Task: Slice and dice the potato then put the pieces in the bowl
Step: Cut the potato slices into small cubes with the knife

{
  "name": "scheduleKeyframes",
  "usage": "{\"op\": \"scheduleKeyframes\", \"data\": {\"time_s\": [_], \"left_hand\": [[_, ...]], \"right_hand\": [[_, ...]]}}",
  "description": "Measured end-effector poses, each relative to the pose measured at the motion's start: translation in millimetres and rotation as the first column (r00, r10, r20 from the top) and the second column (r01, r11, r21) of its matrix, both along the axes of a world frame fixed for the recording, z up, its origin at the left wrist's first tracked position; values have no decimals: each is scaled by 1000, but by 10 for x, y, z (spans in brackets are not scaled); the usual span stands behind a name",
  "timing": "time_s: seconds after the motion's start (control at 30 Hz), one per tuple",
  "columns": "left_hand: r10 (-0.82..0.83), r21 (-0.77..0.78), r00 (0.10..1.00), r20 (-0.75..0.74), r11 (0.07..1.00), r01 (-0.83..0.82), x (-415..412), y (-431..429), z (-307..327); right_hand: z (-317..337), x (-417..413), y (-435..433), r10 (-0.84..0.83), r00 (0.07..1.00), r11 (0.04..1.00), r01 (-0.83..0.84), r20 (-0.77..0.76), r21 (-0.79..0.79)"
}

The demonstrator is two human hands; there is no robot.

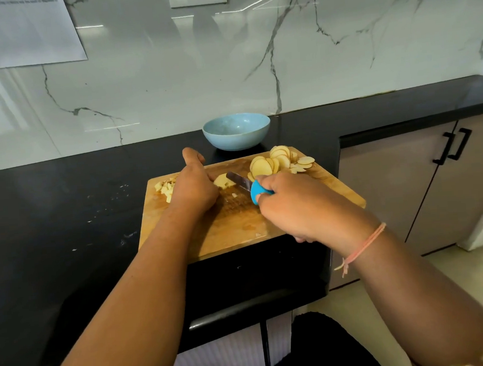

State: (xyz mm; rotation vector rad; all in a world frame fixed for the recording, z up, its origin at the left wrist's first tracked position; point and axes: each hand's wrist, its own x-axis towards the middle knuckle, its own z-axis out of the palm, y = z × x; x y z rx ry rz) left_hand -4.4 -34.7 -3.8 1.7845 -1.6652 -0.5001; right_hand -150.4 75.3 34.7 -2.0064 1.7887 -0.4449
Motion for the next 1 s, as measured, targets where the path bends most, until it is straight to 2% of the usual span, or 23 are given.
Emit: {"op": "scheduleKeyframes", "data": {"time_s": [0.2,0.67,1.0], "left_hand": [[27,-26,1000,-8,999,-27,-10,2,-20],[17,-91,999,51,996,-12,-21,10,-68],[-1,-135,997,73,991,11,-66,56,-85]], "right_hand": [[17,171,-164,2,1000,1000,-2,-9,28],[-71,377,-258,27,982,999,-33,-187,-28],[-26,347,-205,28,987,999,-23,-158,29]]}}
